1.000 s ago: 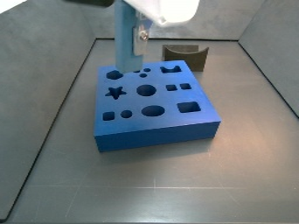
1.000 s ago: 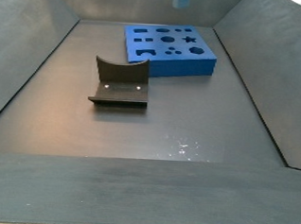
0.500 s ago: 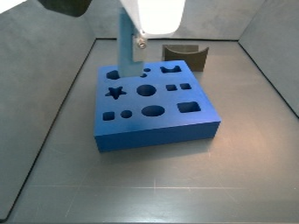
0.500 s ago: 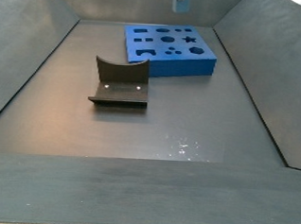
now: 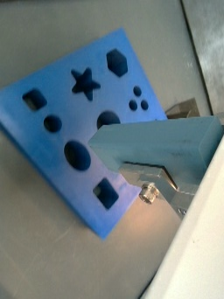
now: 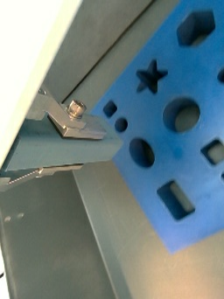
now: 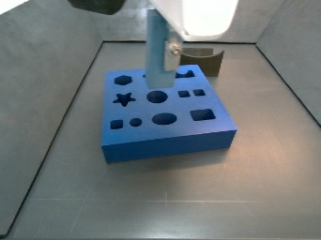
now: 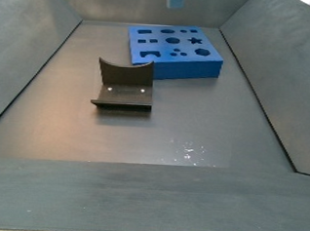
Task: Pick up the rectangle object. Move to above the board. Insert the rectangle object.
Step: Insert the rectangle object.
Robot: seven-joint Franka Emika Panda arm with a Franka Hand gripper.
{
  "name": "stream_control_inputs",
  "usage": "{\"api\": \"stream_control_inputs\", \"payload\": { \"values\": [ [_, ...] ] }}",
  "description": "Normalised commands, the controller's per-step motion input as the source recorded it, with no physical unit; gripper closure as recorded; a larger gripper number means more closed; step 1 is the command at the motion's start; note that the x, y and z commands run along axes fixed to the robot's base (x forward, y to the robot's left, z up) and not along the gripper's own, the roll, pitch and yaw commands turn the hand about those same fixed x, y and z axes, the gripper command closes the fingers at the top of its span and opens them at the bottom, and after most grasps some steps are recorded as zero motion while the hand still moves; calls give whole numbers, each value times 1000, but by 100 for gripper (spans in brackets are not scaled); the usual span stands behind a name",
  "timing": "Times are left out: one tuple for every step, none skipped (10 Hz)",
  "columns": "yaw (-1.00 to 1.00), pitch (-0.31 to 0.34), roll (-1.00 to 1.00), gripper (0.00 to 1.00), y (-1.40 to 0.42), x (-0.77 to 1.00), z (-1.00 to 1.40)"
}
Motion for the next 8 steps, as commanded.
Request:
{"api": "stream_control_inputs", "payload": {
  "values": [
    [-186, -83, -31, 100, -243, 883, -189],
    [0, 0, 0, 100, 0, 17, 0],
    [-166, 0, -283, 100, 94, 660, 0],
    [-257, 0, -477, 100, 169, 949, 97],
    [-240, 6, -423, 100, 146, 983, 100],
    [-180, 200, -234, 100, 131, 546, 94],
    [0, 0, 0, 100, 0, 63, -17],
    [-763, -97, -34, 100, 63, 371, -189]
  ]
}}
